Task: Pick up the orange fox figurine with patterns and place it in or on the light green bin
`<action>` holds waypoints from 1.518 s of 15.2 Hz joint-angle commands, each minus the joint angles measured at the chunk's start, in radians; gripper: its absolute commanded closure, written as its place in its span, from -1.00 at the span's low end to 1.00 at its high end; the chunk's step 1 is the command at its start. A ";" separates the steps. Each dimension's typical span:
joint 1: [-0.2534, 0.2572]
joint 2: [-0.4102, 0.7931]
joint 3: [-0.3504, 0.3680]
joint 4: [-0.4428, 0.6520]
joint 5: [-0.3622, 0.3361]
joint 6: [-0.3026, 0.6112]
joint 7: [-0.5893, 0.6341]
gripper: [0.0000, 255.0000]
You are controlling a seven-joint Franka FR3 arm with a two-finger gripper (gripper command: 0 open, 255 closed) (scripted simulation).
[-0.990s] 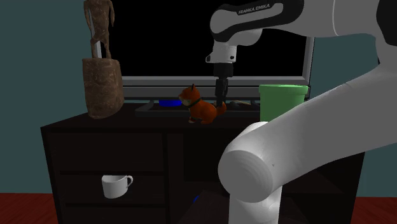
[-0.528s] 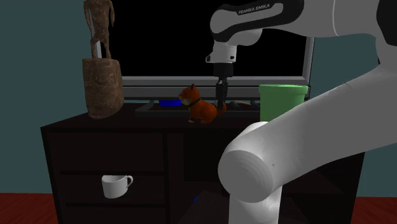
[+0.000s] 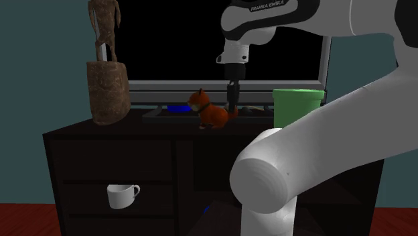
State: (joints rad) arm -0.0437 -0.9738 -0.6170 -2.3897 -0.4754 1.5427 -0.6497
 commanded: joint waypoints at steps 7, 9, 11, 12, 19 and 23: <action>0.018 0.033 0.036 0.118 0.036 -0.086 -0.011 1.00; 0.022 0.044 0.043 0.149 0.044 -0.107 -0.013 1.00; 0.027 0.055 0.050 0.181 0.052 -0.128 -0.016 1.00; 0.029 0.061 0.054 0.197 0.056 -0.139 -0.018 1.00; 0.046 0.107 0.074 0.315 0.081 -0.213 -0.030 1.00; 0.056 0.137 0.082 0.387 0.093 -0.255 -0.037 1.00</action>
State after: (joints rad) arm 0.0089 -0.8458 -0.5371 -2.0229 -0.3856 1.2986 -0.6850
